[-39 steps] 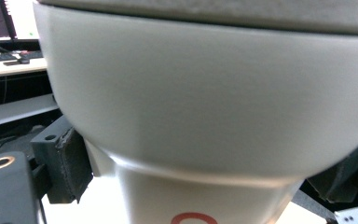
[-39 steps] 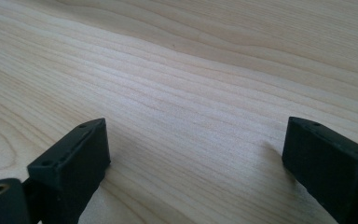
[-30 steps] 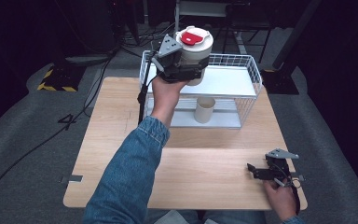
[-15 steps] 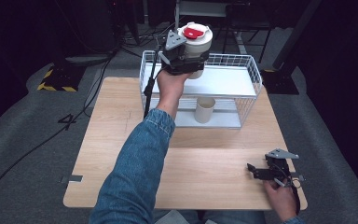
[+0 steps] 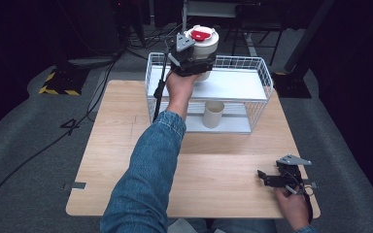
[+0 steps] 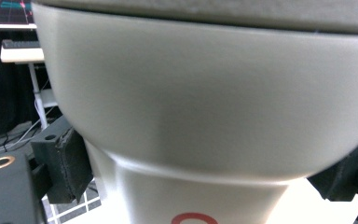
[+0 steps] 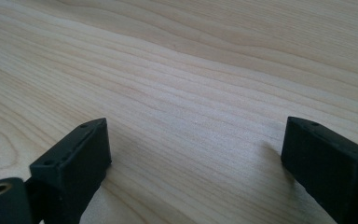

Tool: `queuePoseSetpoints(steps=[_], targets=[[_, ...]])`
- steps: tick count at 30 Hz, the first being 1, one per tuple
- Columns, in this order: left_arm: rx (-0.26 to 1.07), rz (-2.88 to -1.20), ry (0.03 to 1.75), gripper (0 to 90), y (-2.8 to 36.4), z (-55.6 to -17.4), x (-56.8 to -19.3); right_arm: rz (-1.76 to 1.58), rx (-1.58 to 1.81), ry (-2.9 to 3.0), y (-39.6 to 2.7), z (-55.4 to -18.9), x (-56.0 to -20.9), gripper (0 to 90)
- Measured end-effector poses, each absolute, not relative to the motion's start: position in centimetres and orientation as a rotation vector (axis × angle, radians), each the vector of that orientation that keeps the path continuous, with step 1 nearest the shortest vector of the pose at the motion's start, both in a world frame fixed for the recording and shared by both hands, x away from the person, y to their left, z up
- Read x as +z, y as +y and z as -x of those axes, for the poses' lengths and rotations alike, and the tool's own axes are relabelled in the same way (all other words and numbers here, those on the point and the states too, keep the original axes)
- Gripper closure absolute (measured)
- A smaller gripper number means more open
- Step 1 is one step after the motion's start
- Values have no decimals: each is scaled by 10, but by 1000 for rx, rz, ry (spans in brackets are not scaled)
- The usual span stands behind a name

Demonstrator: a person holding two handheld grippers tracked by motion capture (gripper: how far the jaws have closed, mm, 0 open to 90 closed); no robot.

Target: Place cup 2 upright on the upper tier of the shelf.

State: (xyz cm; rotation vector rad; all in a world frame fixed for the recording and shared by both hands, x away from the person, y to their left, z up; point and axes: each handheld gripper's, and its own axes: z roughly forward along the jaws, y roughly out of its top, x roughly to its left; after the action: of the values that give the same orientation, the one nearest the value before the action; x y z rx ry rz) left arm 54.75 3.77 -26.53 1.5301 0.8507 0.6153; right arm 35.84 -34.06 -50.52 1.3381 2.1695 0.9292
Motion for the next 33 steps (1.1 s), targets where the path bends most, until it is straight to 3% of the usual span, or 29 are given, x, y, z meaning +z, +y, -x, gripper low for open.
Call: queuePoseSetpoints(steps=[33], targets=[[584, -1580, 905, 113, 27, -559, -291, -1338, 929, 2170, -341, -358, -505, 82]])
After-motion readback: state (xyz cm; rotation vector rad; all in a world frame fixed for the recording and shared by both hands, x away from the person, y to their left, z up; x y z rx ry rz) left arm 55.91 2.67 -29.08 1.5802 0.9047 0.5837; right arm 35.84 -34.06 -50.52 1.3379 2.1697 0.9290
